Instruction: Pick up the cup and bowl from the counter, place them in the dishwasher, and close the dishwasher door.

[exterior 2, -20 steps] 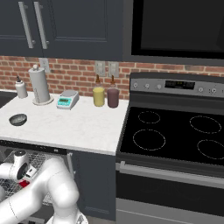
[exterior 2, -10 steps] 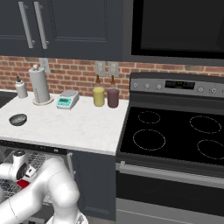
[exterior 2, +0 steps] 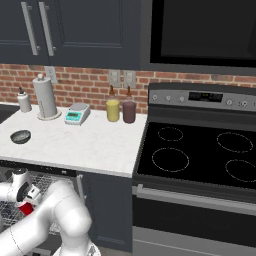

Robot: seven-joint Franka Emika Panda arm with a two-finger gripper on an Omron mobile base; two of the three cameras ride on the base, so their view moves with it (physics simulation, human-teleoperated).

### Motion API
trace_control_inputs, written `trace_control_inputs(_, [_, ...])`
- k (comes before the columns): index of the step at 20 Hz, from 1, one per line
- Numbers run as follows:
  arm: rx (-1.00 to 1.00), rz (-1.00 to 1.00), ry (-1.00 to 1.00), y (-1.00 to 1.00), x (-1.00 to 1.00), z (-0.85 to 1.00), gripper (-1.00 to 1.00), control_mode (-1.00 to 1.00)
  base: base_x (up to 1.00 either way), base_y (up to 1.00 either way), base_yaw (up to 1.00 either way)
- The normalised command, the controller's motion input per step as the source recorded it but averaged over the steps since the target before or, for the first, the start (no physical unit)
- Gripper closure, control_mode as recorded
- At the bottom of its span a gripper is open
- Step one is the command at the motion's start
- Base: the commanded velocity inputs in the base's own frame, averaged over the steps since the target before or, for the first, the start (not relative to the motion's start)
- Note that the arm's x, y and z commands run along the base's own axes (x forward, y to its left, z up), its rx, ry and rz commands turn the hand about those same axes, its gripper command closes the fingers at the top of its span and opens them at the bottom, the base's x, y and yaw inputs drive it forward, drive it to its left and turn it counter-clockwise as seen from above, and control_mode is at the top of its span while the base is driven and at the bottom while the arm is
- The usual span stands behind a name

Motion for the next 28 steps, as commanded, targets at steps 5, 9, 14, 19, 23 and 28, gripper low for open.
trace_control_inputs(5, [0.0,0.0,-0.08,-0.11,0.0,0.37,-1.0,-1.0,0.0,0.0,0.0])
trace_control_inputs(9, [0.01,0.0,-0.14,-0.06,-0.17,0.63,-1.0,-1.0,0.0,0.0,0.0])
trace_control_inputs(14, [0.06,0.0,-0.16,-0.05,-0.28,0.66,-1.0,-1.0,0.0,0.0,0.0])
trace_control_inputs(19, [0.13,0.0,-0.21,-0.08,-0.28,0.67,-1.0,-1.0,0.0,0.0,0.0])
trace_control_inputs(23, [0.22,0.0,-0.23,-0.28,-0.11,0.62,-1.0,-1.0,0.0,0.0,0.0])
trace_control_inputs(28, [0.37,0.0,-0.26,-0.46,-0.13,0.58,-1.0,-1.0,0.0,0.0,0.0])
